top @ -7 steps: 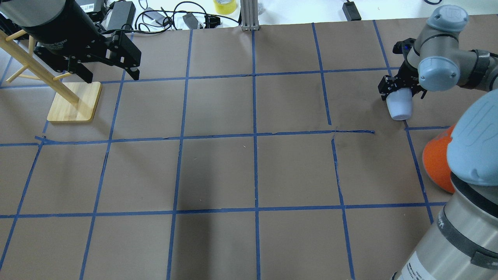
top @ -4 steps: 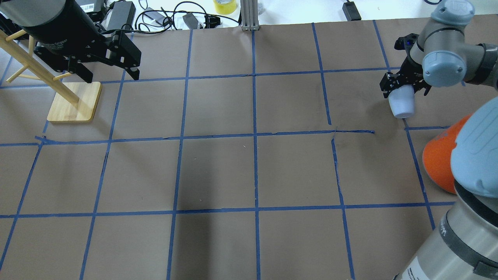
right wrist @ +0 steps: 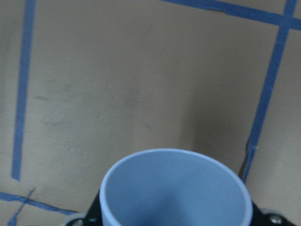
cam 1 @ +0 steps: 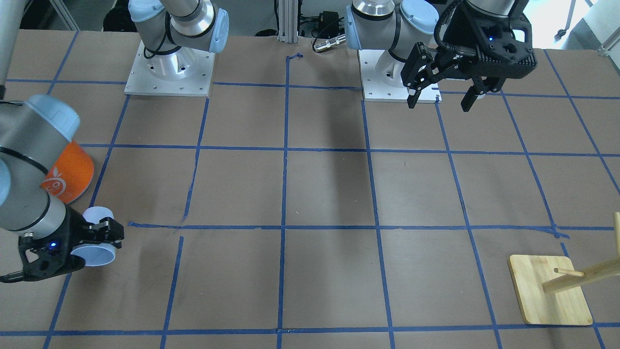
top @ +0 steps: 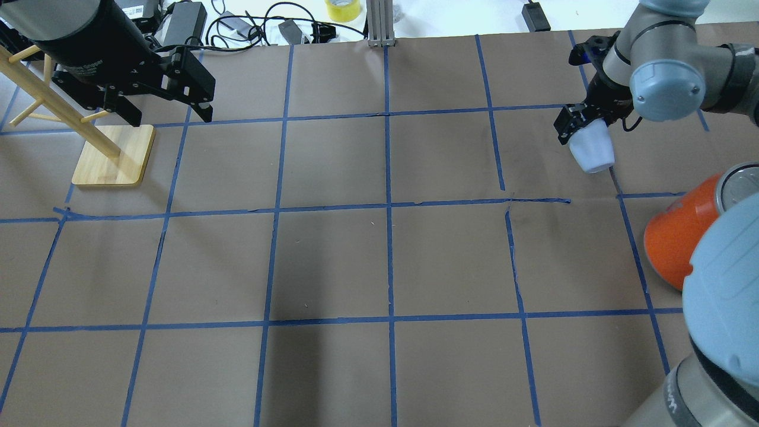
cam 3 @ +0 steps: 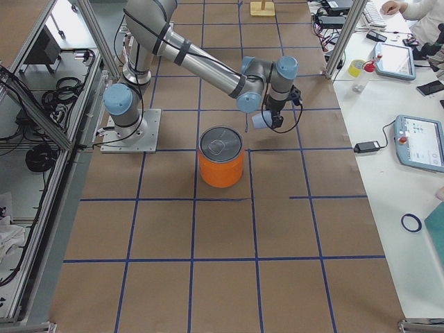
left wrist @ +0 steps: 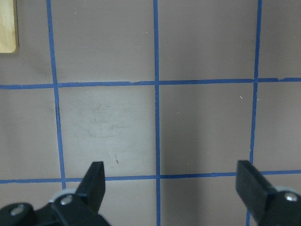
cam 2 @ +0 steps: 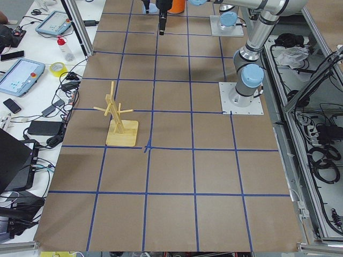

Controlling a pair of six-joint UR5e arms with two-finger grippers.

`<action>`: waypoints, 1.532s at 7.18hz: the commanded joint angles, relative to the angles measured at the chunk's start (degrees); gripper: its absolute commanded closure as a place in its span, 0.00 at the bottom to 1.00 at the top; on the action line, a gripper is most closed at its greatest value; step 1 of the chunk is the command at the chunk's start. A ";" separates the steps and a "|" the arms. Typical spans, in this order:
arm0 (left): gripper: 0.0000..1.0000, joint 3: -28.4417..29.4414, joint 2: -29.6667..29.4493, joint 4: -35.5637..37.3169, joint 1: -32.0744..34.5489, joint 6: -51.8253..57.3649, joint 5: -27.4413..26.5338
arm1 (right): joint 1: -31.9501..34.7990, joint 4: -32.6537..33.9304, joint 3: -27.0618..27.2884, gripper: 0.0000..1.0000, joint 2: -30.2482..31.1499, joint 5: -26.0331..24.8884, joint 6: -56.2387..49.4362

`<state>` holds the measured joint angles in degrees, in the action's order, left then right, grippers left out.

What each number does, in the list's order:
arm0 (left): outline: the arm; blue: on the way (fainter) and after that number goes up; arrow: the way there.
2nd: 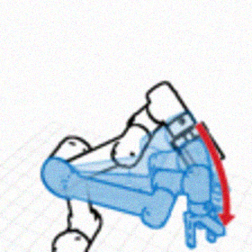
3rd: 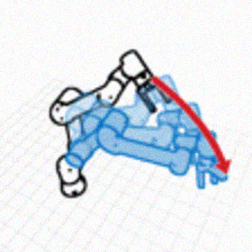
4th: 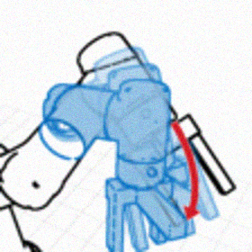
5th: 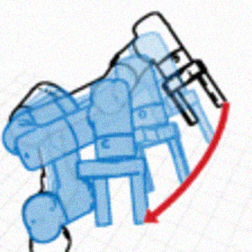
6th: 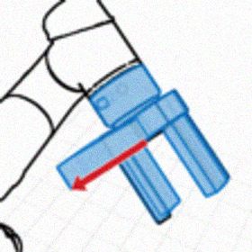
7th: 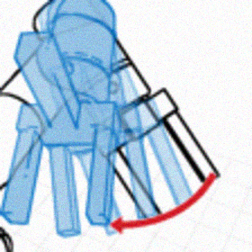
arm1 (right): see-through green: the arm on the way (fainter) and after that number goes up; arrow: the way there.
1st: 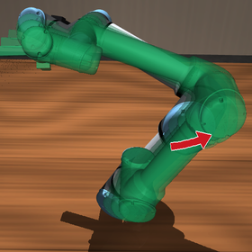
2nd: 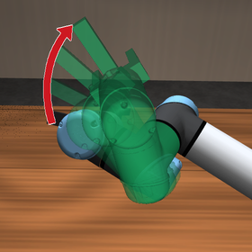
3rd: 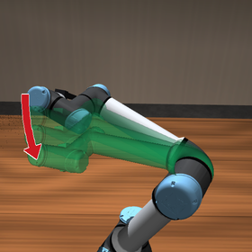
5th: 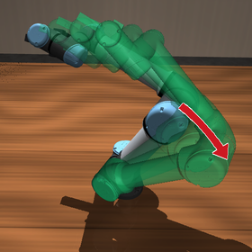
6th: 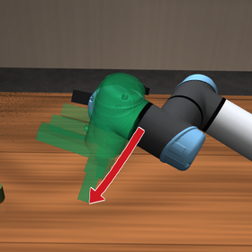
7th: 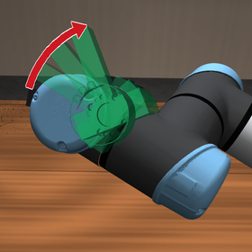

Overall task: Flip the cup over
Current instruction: 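Carry the cup with the right gripper toward the table center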

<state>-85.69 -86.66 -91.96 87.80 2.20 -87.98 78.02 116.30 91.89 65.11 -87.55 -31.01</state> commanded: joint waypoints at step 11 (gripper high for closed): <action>0.00 0.00 0.00 0.02 0.00 0.00 0.00 | 35.35 15.76 3.56 1.00 -1.46 0.27 -32.74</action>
<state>-85.69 -86.66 -91.93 87.80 2.20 -87.98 111.82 128.84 95.52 65.87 -87.36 -57.08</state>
